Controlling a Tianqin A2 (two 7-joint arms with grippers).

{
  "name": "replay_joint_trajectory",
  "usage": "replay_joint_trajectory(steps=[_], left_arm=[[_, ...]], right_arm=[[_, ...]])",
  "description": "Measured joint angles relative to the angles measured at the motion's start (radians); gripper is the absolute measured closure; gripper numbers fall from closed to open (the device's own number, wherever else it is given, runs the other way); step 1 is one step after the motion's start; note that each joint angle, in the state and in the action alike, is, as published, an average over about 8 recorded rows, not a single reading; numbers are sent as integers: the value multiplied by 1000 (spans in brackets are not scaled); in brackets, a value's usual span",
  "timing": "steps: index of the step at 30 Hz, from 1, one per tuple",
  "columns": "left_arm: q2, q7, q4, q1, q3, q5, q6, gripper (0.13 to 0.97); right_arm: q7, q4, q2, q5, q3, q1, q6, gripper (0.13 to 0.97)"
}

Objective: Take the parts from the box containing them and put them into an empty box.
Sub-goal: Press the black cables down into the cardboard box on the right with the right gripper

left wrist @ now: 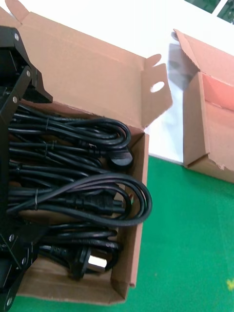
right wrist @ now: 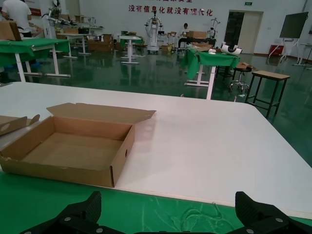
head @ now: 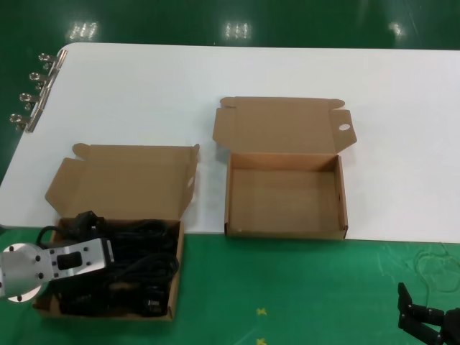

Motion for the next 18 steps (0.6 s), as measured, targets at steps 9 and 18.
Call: replay_joint_trajectory(steps=[9,18], left_arm=[[6,8,37,-21,10,-17,-9,297],[-7,13,29,-6,19,-35,-11,414]], right_arm=[[1,0,0,0,0,0,0,129],[1,0,0,0,0,0,0,129]])
